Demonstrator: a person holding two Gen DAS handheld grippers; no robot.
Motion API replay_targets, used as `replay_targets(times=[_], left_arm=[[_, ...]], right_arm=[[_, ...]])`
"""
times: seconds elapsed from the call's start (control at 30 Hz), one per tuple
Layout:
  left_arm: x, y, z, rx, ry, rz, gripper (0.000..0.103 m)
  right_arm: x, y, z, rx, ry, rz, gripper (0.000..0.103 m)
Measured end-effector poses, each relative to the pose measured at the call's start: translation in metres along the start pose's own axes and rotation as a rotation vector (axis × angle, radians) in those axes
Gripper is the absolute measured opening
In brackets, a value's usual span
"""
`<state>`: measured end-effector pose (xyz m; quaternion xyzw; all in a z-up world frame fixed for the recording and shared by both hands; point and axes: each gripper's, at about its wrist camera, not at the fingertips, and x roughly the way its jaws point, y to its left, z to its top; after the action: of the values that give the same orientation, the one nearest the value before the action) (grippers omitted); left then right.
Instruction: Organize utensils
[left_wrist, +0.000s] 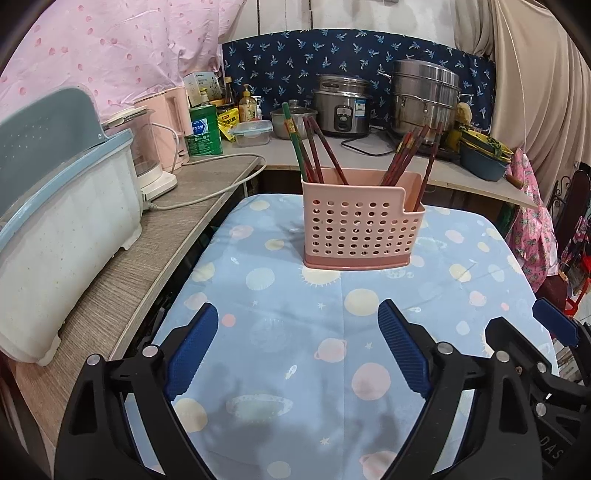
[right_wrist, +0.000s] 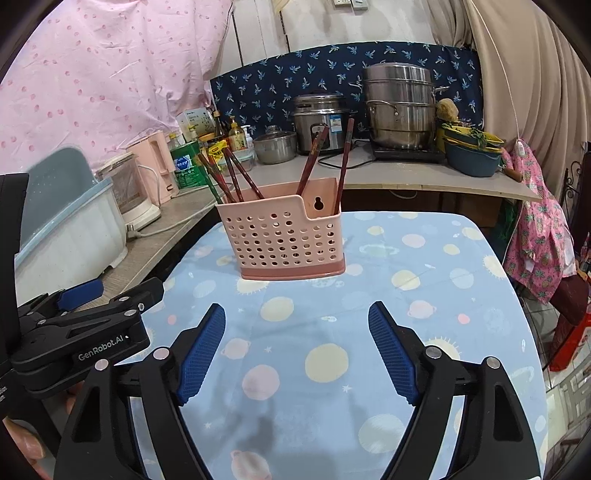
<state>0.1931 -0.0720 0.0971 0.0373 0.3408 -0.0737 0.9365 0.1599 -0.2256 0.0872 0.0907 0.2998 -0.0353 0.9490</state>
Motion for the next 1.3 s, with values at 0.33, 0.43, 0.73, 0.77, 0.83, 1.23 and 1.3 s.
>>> replay_targets(times=[0.33, 0.43, 0.73, 0.77, 0.83, 1.23, 1.3], left_arm=[[0.003, -0.003, -0.013, 0.015, 0.016, 0.015, 0.091], [0.005, -0.003, -0.017, 0.015, 0.025, 0.015, 0.092], [0.01, -0.003, -0.025, 0.016, 0.051, 0.04, 0.093], [0.011, -0.002, -0.026, 0.012, 0.054, 0.04, 0.093], [0.011, 0.0, -0.028, 0.004, 0.06, 0.041, 0.093], [0.012, 0.001, -0.031, 0.003, 0.069, 0.042, 0.093], [0.012, 0.001, -0.031, 0.002, 0.069, 0.042, 0.093]], right_arm=[[0.003, -0.006, -0.012, 0.011, 0.026, -0.03, 0.085], [0.005, -0.009, -0.015, 0.02, 0.044, -0.033, 0.094], [0.004, -0.011, -0.022, 0.007, 0.052, -0.059, 0.096], [0.005, -0.011, -0.022, 0.007, 0.056, -0.057, 0.096], [0.005, -0.01, -0.023, 0.003, 0.058, -0.06, 0.096], [0.008, -0.009, -0.026, -0.003, 0.07, -0.071, 0.096], [0.008, -0.009, -0.026, -0.002, 0.073, -0.071, 0.096]])
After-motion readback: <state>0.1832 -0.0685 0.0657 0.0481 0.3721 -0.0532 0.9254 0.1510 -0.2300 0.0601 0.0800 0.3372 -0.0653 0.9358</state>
